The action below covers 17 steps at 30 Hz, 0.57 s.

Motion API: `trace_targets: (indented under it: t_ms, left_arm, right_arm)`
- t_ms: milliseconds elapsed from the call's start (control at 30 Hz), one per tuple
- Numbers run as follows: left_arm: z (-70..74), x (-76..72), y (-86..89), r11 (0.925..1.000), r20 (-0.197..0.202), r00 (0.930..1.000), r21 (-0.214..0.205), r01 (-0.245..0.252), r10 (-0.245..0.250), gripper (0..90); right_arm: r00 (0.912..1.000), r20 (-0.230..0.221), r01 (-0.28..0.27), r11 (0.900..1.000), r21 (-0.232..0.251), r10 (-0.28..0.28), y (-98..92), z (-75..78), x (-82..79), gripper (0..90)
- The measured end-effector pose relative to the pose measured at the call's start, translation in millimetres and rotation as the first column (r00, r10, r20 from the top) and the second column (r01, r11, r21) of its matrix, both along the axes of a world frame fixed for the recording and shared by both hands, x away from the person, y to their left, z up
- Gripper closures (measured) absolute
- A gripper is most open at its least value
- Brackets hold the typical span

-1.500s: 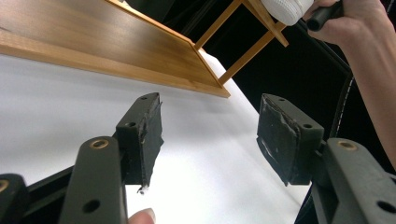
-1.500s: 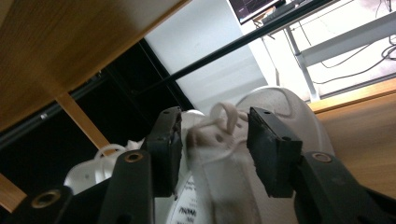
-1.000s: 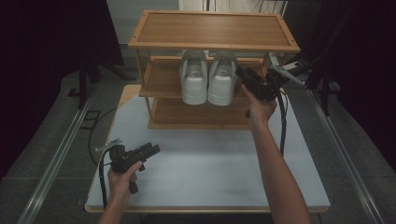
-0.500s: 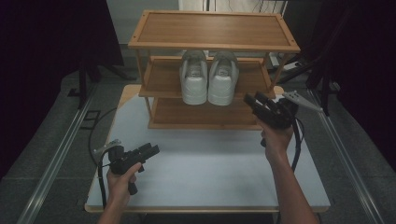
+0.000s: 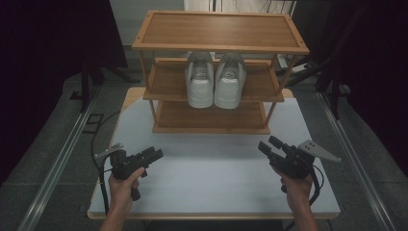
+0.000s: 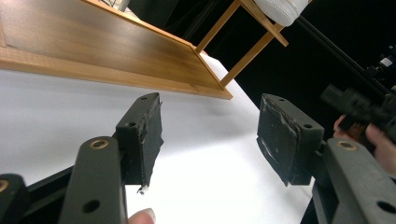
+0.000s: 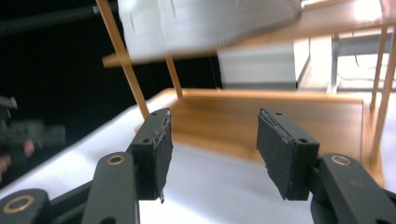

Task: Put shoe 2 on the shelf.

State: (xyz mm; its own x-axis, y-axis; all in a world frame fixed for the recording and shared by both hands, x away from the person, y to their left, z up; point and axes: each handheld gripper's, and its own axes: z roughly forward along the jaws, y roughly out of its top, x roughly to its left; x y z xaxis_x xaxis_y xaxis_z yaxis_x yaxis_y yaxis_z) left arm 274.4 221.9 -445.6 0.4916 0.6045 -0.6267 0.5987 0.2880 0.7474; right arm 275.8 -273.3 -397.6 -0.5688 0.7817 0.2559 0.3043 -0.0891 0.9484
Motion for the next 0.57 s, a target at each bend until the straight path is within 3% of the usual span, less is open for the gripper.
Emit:
trace_targets:
  t_ms: [100, 167, 433, 533, 567]
  left_arm:
    - [1.5, -0.9, -0.4, 1.0, 0.006, 1.0, 0.002, 0.002, -0.002, 39.7]
    - [2.7, -1.6, -1.0, 1.0, 0.01, 0.9999, 0.007, 0.005, -0.005, 39.7]
    - [4.1, -1.6, -2.4, 0.9998, 0.017, 0.9998, 0.014, 0.014, -0.014, 39.6]
    - [2.9, -0.6, -3.3, 0.9998, 0.012, 0.9998, 0.015, 0.017, -0.017, 39.5]
    - [2.8, -0.6, -3.4, 0.9997, 0.012, 0.9998, 0.015, 0.018, -0.019, 39.5]
  right_arm:
    - [0.9995, -0.031, -0.007, 0.9994, -0.034, 0.006, -1.8, -12.2, -3.3, 44.0]
    - [0.9997, -0.024, -0.002, 0.9981, -0.062, 0.001, -2.6, -15.3, -6.2, 44.0]
    - [0.9993, -0.037, 0.005, 0.9955, -0.095, -0.008, -3.0, -26.3, -7.3, 40.2]
    - [0.9962, -0.066, 0.047, 0.9913, -0.122, -0.056, -6.1, -35.2, -4.9, 38.9]
    - [0.986, -0.108, 0.106, 0.9776, -0.182, -0.127, -9.9, -44.2, -1.0, 38.2]
